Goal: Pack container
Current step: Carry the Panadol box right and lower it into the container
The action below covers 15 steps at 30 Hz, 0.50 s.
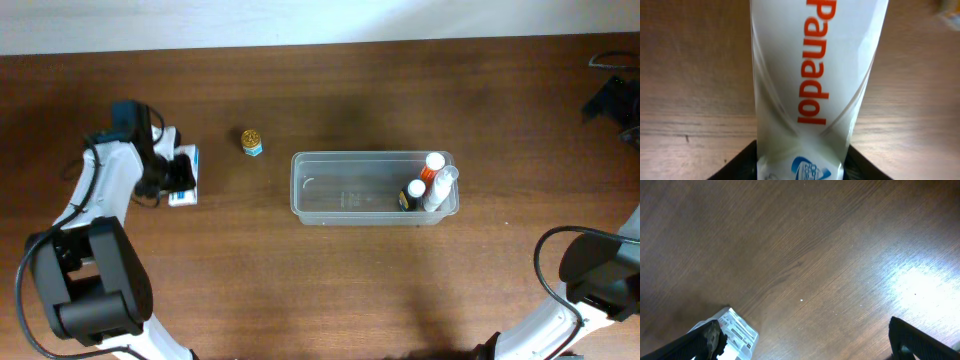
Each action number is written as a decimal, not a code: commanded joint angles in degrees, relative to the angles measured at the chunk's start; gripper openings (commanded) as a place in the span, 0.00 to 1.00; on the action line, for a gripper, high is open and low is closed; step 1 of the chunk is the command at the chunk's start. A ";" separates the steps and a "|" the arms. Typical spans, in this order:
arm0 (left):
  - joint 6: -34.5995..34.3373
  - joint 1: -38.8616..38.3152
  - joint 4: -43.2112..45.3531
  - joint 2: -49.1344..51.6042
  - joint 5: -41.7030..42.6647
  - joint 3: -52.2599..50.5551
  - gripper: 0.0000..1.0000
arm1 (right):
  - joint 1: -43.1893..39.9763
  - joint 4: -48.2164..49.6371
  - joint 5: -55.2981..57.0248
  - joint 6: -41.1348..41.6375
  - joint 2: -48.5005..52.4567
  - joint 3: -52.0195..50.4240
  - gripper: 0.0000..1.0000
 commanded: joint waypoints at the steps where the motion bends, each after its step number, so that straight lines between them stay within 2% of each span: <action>1: 2.21 -0.57 -3.58 -0.39 6.25 6.73 0.47 | 0.00 -0.28 -0.15 0.68 -0.63 -0.33 0.98; 6: 5.64 -3.39 -10.01 -3.41 10.14 12.98 0.47 | 0.00 -0.26 -0.15 0.68 -0.63 -0.33 0.98; 15: 16.26 -15.23 -12.55 -13.51 14.99 13.86 0.45 | 0.00 -0.28 -0.15 0.68 -0.63 -0.33 0.98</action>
